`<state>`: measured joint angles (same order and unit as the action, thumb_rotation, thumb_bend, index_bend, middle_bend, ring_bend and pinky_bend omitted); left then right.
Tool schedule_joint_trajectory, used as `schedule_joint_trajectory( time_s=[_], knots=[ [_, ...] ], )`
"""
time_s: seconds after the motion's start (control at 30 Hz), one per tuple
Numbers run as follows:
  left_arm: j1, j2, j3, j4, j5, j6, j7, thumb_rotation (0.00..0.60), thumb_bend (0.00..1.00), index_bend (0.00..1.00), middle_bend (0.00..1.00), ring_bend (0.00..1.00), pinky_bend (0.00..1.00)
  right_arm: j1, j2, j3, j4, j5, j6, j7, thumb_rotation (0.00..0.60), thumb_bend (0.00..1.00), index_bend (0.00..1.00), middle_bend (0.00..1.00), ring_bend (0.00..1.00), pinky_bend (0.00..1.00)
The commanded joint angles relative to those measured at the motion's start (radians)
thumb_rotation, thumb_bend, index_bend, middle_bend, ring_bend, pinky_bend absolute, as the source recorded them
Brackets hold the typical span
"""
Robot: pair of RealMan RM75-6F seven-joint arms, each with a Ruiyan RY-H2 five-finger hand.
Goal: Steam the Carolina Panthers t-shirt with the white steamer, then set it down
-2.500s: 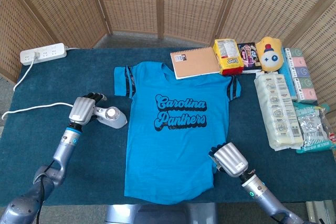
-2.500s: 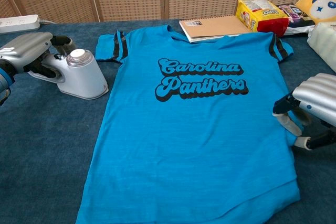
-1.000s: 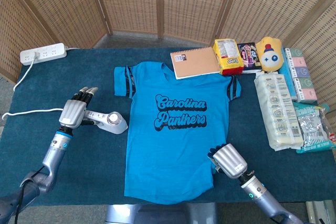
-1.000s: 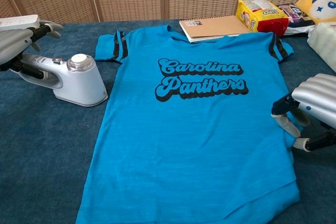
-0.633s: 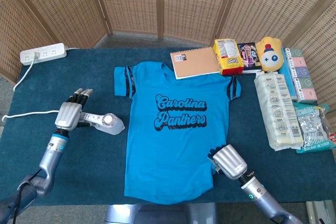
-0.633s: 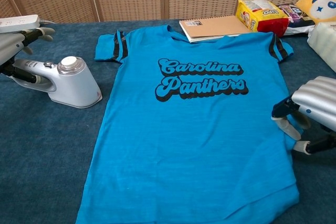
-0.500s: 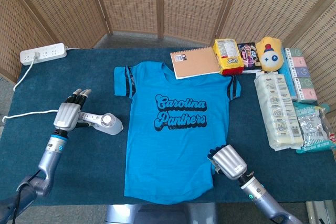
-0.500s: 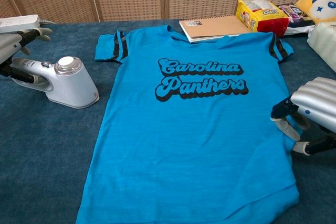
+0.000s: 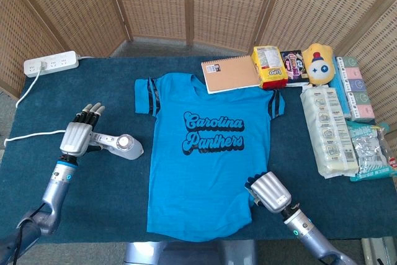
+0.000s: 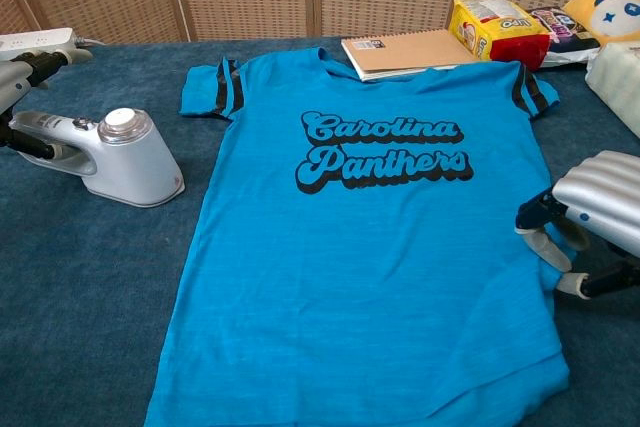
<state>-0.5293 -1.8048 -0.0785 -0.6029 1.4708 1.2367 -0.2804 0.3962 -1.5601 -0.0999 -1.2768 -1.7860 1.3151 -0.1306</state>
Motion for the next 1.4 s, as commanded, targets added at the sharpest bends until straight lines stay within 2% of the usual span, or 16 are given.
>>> schedule_joint_trajectory(
  time_s=[0.03, 0.4, 0.83, 1.4],
  knots=[
    [0.002, -0.009, 0.006, 0.014, 0.013, 0.019, -0.007, 0.382, 0.29, 0.00, 0.06, 0.00, 0.19, 0.000, -0.001, 0.001, 0.002, 0.001, -0.001, 0.001, 0.600, 0.45, 0.74, 0.65, 0.70, 0.75],
    [0.017, -0.010, 0.022, 0.020, 0.034, 0.046, -0.016, 0.385, 0.30, 0.00, 0.05, 0.00, 0.18, 0.000, -0.003, 0.002, 0.005, 0.004, -0.003, 0.006, 0.600, 0.45, 0.74, 0.65, 0.71, 0.75],
    [0.026, 0.001, 0.035, 0.003, 0.040, 0.027, 0.007, 0.380, 0.43, 0.00, 0.02, 0.00, 0.15, -0.002, -0.002, 0.001, 0.003, 0.005, -0.003, 0.006, 0.600, 0.45, 0.74, 0.65, 0.71, 0.75],
    [0.055, 0.025, 0.051, -0.050, 0.051, 0.041, 0.031, 0.368, 0.43, 0.00, 0.00, 0.00, 0.13, -0.003, -0.003, 0.000, 0.003, 0.005, -0.001, 0.007, 0.600, 0.45, 0.74, 0.65, 0.71, 0.75]
  ],
)
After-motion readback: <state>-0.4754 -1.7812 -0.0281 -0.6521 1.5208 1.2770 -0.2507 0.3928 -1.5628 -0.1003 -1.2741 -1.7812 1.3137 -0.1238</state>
